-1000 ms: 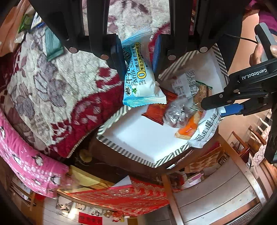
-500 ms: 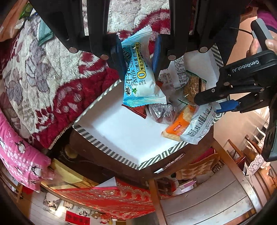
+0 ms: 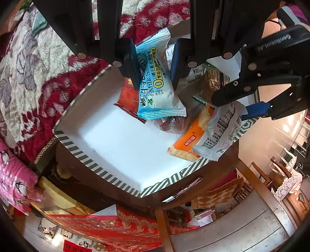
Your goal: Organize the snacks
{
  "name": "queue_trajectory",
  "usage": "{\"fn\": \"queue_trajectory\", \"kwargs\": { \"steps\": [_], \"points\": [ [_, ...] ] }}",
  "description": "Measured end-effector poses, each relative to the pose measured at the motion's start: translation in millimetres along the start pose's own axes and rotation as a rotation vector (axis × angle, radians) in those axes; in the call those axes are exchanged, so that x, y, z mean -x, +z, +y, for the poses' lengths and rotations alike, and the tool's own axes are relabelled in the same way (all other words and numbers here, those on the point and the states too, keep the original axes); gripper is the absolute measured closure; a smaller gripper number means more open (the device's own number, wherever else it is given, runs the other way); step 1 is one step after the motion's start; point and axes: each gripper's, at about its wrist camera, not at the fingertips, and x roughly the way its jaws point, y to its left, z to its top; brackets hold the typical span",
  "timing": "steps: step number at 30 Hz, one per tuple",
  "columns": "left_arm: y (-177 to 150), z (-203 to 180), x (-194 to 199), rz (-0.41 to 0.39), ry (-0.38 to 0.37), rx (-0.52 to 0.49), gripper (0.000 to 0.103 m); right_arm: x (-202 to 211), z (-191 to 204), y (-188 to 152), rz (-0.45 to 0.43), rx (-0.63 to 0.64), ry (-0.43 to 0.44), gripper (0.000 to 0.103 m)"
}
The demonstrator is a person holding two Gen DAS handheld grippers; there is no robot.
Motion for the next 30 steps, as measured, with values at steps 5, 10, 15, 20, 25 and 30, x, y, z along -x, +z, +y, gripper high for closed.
{"fn": "queue_trajectory", "kwargs": {
  "steps": [5, 10, 15, 20, 25, 30],
  "points": [
    [0, -1, -3, 0.000, 0.020, -0.003, 0.052, -7, 0, 8, -0.007, -0.018, 0.023, 0.070],
    [0, 2, -2, 0.005, 0.026, 0.015, 0.051, -3, -4, 7, -0.015, -0.042, 0.027, 0.057],
    [-1, 1, 0, 0.012, 0.033, 0.014, 0.046, 9, -9, -2, -0.030, -0.065, 0.040, 0.048],
    [-3, -5, 12, -0.024, 0.056, -0.005, 0.034, 26, -11, -10, -0.061, -0.065, 0.037, 0.045],
    [-6, -15, 24, -0.054, 0.063, -0.019, 0.028, 44, -19, -23, -0.092, -0.091, 0.030, 0.043],
    [-8, -34, 30, -0.064, 0.059, -0.057, 0.027, 55, -31, -40, -0.106, -0.126, 0.021, 0.041]
  ]
}}
